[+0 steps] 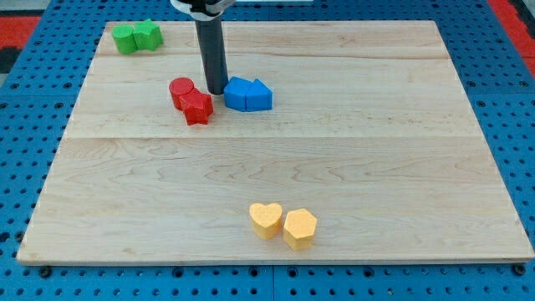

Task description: Move the red star towards the top center side

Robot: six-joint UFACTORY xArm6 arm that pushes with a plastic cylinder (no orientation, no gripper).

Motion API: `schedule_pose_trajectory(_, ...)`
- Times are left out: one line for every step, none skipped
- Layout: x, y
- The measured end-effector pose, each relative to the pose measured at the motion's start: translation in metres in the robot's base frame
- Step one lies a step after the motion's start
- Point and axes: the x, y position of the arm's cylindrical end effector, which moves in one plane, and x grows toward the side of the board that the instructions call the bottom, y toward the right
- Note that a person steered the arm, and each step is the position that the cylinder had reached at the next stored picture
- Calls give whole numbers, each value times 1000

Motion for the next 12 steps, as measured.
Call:
schedule_pose_trajectory(0, 0)
schedule_pose_trajectory(0, 0)
schedule_pose_trajectory(-4, -11)
schedule_pose_trajectory(-29, -29)
schedule_pose_trajectory(-64, -48)
schedule_pose_trajectory(-62, -85)
schedule_pose_trajectory(-33, -91)
schedule_pose_trajectory(9, -82)
schedule_pose_trajectory(53, -48)
schedule_pose_trajectory(83, -4)
schedule_pose_trajectory(97, 50)
schedule_pose_trajectory(96, 95)
